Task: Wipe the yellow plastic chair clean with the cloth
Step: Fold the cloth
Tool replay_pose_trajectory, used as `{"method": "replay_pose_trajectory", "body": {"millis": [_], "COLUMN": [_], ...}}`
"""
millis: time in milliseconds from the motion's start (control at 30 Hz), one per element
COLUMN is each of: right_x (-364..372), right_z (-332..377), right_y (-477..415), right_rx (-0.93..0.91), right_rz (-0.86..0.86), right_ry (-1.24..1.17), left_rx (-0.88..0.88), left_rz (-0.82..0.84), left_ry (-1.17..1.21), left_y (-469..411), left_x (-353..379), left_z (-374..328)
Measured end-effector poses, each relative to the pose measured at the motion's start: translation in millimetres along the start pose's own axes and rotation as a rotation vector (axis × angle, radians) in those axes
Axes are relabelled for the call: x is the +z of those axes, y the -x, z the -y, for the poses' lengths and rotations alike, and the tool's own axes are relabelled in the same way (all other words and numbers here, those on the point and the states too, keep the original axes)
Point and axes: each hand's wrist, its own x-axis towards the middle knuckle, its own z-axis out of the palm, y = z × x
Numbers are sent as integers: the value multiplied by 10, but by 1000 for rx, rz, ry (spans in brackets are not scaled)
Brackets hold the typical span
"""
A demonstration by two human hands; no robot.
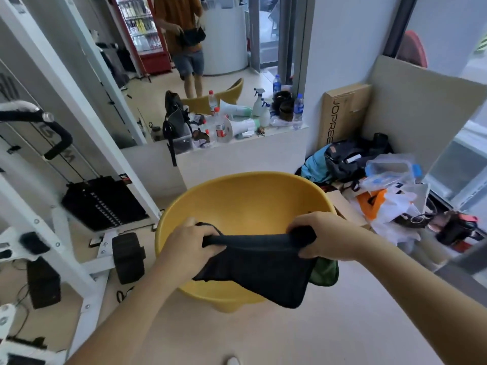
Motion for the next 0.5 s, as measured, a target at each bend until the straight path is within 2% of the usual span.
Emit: {"method": "replay_pose_trajectory", "body": {"millis": [67, 133, 200, 300, 433, 500], "right_x": [-68, -130, -233, -378, -426, -367], "right_z": [-23, -98, -131, -86, 66, 117], "right_y": [-165, -378, -615, -1052, -1815, -2251], "right_rx": [-1, 36, 12, -6, 69, 116], "right_rz": [-192, -324, -319, -208, -345, -403], "right_ry": [179, 219, 89, -273, -610, -629], "left_rx": [29, 47, -1, -44, -124, -173], "left_rz": [-17, -30, -2, -52, -53, -19], "left_ry": [-9, 78, 261, 388, 463, 443], "left_y": [-205, -412, -630, -1042, -1806, -2212], "left_x": [-31, -134, -265, -402, -400, -317], "left_z": [130, 234, 344, 557, 1040, 1344]}}
